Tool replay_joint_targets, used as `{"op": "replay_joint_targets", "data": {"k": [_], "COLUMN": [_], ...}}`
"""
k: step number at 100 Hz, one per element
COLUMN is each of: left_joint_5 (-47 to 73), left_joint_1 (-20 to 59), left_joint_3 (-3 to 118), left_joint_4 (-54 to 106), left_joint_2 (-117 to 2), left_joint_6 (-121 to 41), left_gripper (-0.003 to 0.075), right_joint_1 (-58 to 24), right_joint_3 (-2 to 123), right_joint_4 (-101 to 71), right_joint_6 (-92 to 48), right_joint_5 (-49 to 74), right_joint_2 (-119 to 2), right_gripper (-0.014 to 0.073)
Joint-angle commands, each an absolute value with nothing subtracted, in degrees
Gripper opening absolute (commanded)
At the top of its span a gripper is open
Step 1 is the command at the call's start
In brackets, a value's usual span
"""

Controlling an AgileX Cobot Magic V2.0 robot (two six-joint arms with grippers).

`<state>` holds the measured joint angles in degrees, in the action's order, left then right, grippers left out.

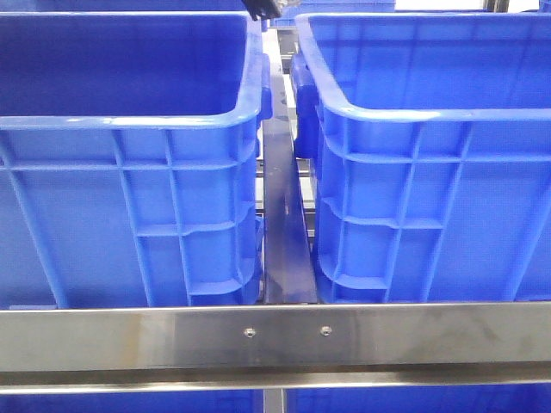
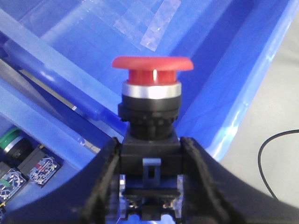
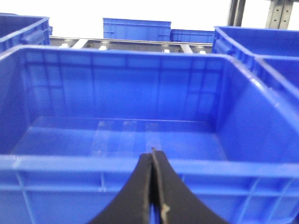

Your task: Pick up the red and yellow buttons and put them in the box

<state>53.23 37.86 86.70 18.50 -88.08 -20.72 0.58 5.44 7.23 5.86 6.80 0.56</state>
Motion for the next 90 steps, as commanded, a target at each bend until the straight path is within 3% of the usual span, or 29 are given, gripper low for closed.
{"op": "replay_joint_targets", "data": {"k": [1, 22, 79, 90], "left_joint_5": [49.91, 49.91, 49.91, 49.91], "left_joint_1": [38.16, 38.16, 38.16, 38.16], "left_joint_3": [88.88, 88.88, 88.88, 88.88], "left_joint_4": [20.40, 20.40, 20.40, 20.40], "left_joint_2": [-85.84, -85.84, -85.84, -85.84], "left_joint_6": [-20.66, -20.66, -20.66, -20.66], "left_gripper": [0.0103, 0.0103, 0.0103, 0.0103], "right_joint_1": [0.53, 0.53, 0.53, 0.53], "right_joint_3": [11.88, 23.49, 46.56, 50.68], "right_joint_4": [7.65, 7.65, 6.91, 5.55], "right_joint_6": [5.87, 5.87, 5.81, 5.81], "right_joint_5": [8.84, 21.71, 39.19, 43.27], "right_joint_2": [-0.34, -8.87, -38.43, -44.07], "right_gripper": [-0.0068, -0.0068, -0.0068, -0.0019]}}
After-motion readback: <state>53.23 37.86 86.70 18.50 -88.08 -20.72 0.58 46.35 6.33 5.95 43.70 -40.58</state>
